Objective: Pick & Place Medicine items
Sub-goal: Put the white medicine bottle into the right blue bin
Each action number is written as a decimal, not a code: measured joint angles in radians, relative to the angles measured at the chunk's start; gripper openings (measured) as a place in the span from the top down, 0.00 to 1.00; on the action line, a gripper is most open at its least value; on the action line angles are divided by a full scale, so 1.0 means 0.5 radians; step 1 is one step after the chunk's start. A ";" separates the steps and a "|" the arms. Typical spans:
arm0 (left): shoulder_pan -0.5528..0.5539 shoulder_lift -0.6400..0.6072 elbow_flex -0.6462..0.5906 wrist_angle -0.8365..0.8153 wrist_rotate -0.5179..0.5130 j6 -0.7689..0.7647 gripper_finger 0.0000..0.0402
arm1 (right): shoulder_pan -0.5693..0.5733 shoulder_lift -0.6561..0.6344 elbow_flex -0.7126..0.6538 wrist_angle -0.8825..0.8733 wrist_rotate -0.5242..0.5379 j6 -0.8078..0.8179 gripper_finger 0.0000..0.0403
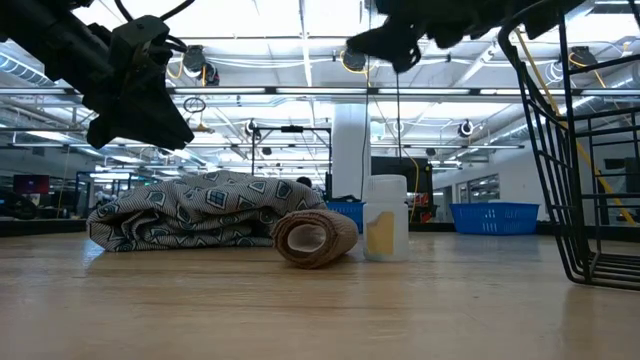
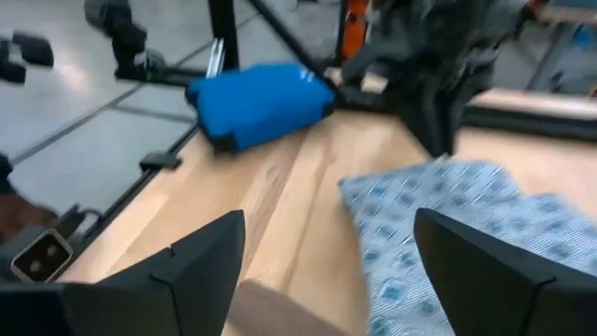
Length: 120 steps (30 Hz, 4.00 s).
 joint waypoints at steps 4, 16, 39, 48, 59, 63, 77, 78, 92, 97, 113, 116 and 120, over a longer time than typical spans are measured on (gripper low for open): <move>0.000 0.000 0.000 0.001 0.000 0.000 0.72 | 0.039 0.183 0.155 -0.239 -0.003 0.023 0.27; 0.000 0.000 0.000 0.002 0.000 0.000 0.72 | 0.127 0.592 0.360 -0.626 -0.006 -0.018 0.28; 0.000 0.000 0.000 0.058 0.001 0.000 0.72 | 0.114 0.501 0.606 -1.055 0.320 -0.244 0.28; 0.000 0.000 0.000 0.121 0.000 0.000 0.72 | 0.062 0.747 0.613 -1.112 0.309 -0.305 0.28; 0.000 0.000 0.000 0.148 0.001 0.000 0.72 | 0.101 0.757 0.608 -1.174 0.216 -0.317 0.28; 0.000 0.000 0.000 0.182 0.001 0.000 0.72 | 0.095 0.679 0.612 -1.152 0.152 -0.287 0.28; 0.000 0.000 0.000 0.209 0.000 0.000 0.72 | 0.154 0.686 0.611 -1.177 -0.339 -0.244 0.28; 0.000 0.000 0.000 0.209 0.000 0.000 0.72 | 0.155 0.686 0.611 -1.180 -0.340 -0.236 0.28; 0.000 0.000 0.000 0.209 0.001 0.000 0.72 | 0.190 0.786 0.617 -1.167 -0.451 -0.235 0.28; 0.000 0.000 0.000 0.209 0.000 0.000 0.72 | 0.194 0.752 0.612 -1.129 -0.363 -0.252 0.28; 0.000 0.000 0.000 0.209 0.001 0.000 0.72 | 0.195 0.142 0.605 -1.244 0.014 -0.052 0.28; 0.000 0.000 0.000 0.209 0.000 0.000 0.72 | 0.195 -0.084 0.607 -1.392 0.118 0.139 0.28; 0.000 0.000 0.000 0.209 0.000 0.000 0.72 | 0.206 -0.433 0.503 -1.490 0.314 0.295 0.28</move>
